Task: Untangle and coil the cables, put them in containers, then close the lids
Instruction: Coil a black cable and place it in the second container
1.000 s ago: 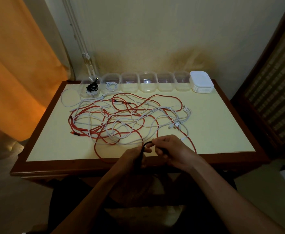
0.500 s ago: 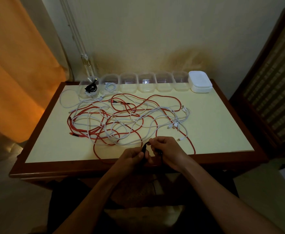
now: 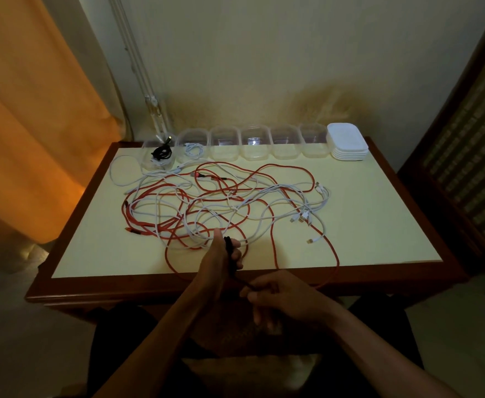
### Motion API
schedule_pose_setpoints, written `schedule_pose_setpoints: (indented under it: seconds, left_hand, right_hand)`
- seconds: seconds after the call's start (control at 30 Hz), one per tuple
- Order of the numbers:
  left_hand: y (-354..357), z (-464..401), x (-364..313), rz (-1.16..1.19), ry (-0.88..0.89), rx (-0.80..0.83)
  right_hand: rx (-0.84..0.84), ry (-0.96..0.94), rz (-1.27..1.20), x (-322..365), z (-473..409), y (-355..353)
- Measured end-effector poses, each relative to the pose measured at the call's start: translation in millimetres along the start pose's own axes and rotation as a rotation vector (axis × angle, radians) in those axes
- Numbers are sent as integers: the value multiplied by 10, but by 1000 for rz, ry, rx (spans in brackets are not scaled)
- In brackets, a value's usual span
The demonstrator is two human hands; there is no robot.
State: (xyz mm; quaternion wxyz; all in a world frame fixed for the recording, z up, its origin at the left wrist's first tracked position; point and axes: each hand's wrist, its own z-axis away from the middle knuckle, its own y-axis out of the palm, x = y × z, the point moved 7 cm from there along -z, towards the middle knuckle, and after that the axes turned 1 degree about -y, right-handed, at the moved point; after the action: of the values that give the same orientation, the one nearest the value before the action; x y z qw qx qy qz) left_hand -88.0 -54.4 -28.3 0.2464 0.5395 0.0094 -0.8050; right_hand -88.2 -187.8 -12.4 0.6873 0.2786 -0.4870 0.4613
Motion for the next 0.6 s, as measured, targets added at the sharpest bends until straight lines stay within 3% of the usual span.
schedule_pose_setpoints:
  seconds: [0.2,0.3,0.6]
  left_hand:
    - [130,35,246,-323,6,235]
    - [269,82,255,-339,5,318]
    - [270,176,98,-364,132,297]
  right_hand:
    - [-161,-100,-146,443,82,-341]
    - [-272,-72,-257,432,9,-501]
    - [-431,-19,-344,144,-164,-721]
